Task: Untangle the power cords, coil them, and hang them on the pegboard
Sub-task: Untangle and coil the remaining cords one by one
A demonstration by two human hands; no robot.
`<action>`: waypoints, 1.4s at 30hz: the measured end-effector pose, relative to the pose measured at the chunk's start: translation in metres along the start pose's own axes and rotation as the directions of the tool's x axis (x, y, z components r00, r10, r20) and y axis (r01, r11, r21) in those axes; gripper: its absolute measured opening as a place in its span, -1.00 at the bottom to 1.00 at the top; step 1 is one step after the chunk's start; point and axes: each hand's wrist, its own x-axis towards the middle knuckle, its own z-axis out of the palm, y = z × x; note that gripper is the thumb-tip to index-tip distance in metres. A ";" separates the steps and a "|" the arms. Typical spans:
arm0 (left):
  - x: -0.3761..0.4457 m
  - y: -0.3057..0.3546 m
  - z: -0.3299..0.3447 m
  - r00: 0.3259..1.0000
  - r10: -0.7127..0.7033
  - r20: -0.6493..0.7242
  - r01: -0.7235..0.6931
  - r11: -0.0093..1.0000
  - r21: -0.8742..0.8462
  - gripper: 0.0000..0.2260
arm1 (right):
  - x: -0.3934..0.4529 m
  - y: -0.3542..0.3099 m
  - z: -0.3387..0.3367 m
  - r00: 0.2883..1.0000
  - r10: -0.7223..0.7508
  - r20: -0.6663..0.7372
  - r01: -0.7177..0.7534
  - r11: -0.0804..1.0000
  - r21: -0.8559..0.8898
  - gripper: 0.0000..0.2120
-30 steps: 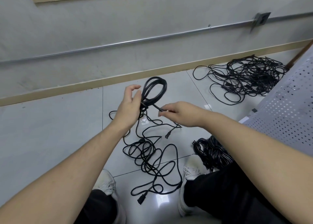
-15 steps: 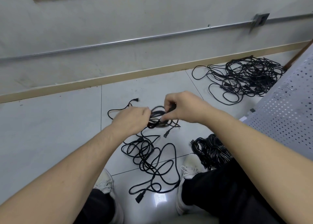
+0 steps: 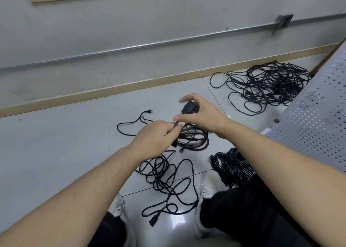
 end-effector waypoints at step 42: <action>0.006 0.005 -0.016 0.858 -0.405 0.316 0.449 0.293 -0.844 -0.62 | -0.005 -0.017 0.032 0.997 -0.070 -0.016 0.069 0.997 -0.017 -0.76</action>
